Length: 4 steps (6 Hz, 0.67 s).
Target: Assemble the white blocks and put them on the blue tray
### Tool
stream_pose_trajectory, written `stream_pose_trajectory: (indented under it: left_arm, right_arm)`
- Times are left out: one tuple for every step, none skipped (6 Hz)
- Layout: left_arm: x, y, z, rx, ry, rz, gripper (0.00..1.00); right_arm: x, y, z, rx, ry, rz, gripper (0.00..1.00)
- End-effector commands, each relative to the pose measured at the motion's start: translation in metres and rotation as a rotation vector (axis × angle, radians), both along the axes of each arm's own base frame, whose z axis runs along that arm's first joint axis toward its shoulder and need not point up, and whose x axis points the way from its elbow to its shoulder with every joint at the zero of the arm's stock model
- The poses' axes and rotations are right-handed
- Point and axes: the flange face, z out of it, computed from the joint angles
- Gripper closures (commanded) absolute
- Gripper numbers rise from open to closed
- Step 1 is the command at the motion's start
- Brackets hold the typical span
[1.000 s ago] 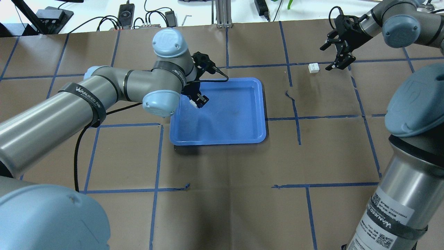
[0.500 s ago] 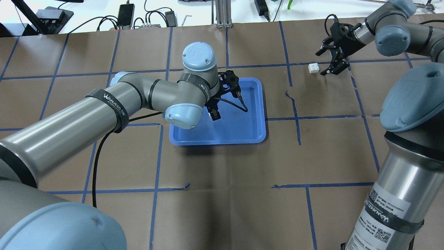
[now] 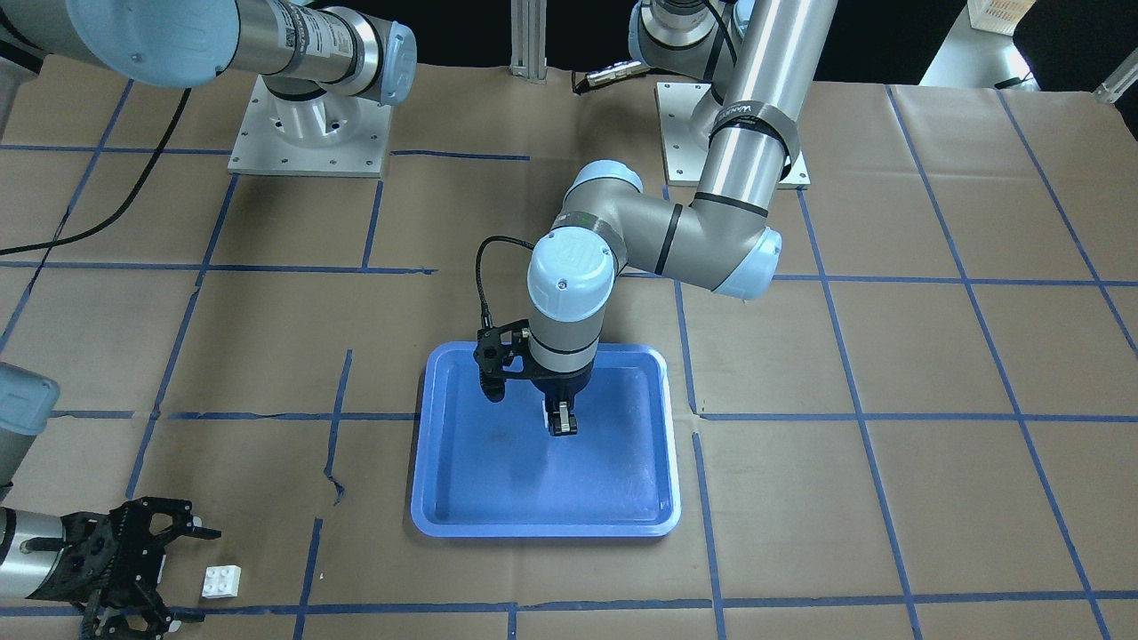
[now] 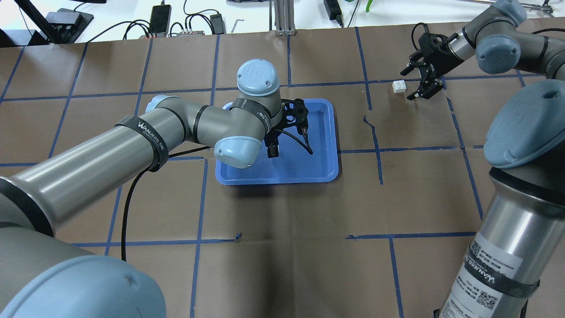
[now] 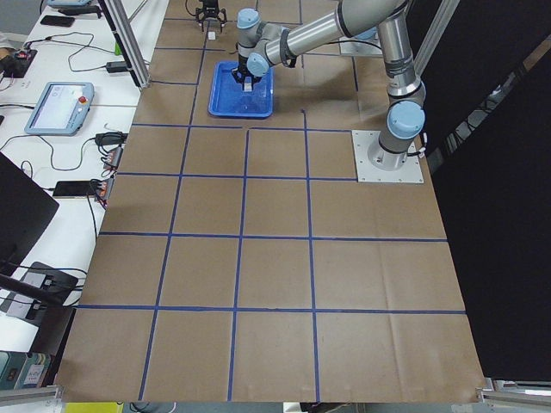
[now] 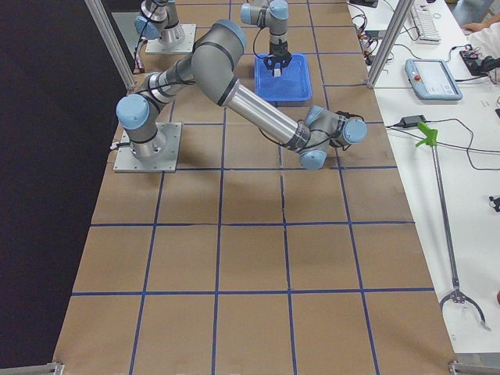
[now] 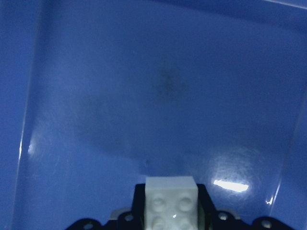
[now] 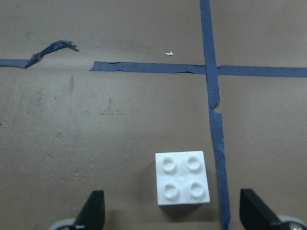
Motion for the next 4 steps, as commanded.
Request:
stream_pose_trajectory:
  left_arm:
    - [0.0041, 0.0147, -0.0206, -0.024, 0.016, -0.009, 0.83]
    - [0.0054, 0.0184, -0.0248, -0.014, 0.012, -0.009, 0.75]
    - [0.0048, 0.0186, -0.0267, -0.009, 0.017, -0.009, 0.01]
    - [0.0056, 0.0185, -0.0251, -0.008, 0.009, -0.007, 0.01]
  right_arm:
    - [0.0039, 0.0027, -0.0033, 0.000, 0.001, 0.004, 0.18]
    - [0.0036, 0.0014, 0.0000, -0.017, 0.004, 0.007, 0.29]
    - [0.0043, 0.0000, 0.0044, -0.034, 0.010, 0.009, 0.34]
    - [0.0042, -0.0004, 0.0051, -0.036, 0.010, 0.011, 0.37]
